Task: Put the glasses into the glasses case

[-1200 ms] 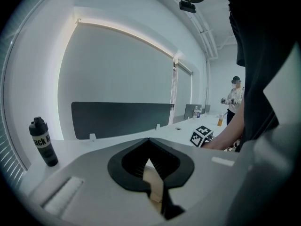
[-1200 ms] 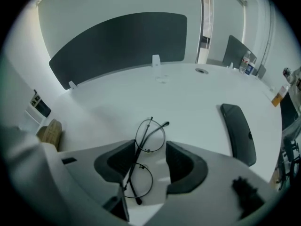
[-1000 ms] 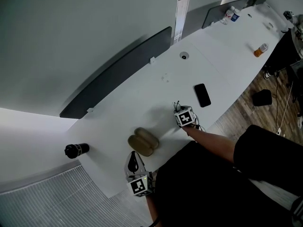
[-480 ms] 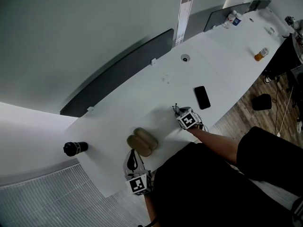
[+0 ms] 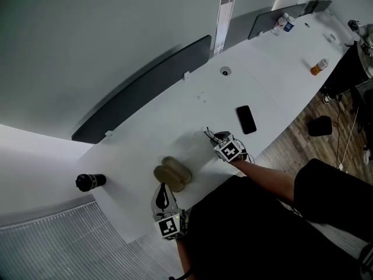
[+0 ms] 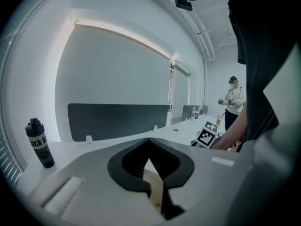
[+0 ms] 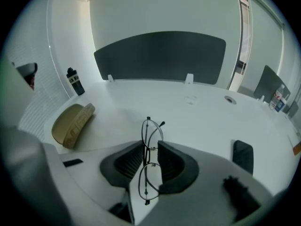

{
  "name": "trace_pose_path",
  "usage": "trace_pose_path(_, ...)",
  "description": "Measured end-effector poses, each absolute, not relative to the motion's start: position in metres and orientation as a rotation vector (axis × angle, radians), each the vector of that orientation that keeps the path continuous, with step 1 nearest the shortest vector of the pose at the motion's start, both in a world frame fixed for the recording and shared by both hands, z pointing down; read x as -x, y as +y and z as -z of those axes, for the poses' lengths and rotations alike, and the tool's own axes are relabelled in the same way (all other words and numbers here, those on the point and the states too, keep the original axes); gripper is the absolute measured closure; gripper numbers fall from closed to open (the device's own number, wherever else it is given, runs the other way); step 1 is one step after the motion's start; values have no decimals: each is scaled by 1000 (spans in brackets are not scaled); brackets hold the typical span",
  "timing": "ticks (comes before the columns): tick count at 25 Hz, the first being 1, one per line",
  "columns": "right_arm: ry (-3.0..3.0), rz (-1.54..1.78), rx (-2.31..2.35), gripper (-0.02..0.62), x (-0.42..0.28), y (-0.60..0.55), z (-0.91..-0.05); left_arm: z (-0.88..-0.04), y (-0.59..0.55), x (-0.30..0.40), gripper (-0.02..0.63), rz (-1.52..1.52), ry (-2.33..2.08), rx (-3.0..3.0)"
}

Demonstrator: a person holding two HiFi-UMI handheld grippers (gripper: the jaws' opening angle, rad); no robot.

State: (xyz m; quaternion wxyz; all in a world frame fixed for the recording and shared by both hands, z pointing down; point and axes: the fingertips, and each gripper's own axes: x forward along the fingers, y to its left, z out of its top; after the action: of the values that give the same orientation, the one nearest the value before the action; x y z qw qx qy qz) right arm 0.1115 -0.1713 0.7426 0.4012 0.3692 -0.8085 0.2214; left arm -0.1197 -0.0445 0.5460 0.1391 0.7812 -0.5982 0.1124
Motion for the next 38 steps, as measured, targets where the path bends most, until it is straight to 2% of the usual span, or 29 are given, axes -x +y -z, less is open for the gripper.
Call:
trace_pose_path(7, -2185, -563, -959, 492, -85, -178, -689, -546, -45, 122, 598, -297, -1747, -2262)
trace_pose_path(21, -2466, -587, -805, 494, 29, -187, -595, -543, -28, 143, 598, -283, -1825, -2242)
trace_pose_path(32, -2457, -699, -521, 494, 120, -125, -610, -545, 5, 177, 598, -226, -1914, -2107)
trace_pose_path(35, -2406, -684, -473, 494, 132, -111, -630, -546, 12, 181, 598, -227, -1918, -2093)
trace_pose_path(38, -2342, -815, -499, 494, 132, -105, -655, -551, 20, 188, 598, -241, -1927, -2092)
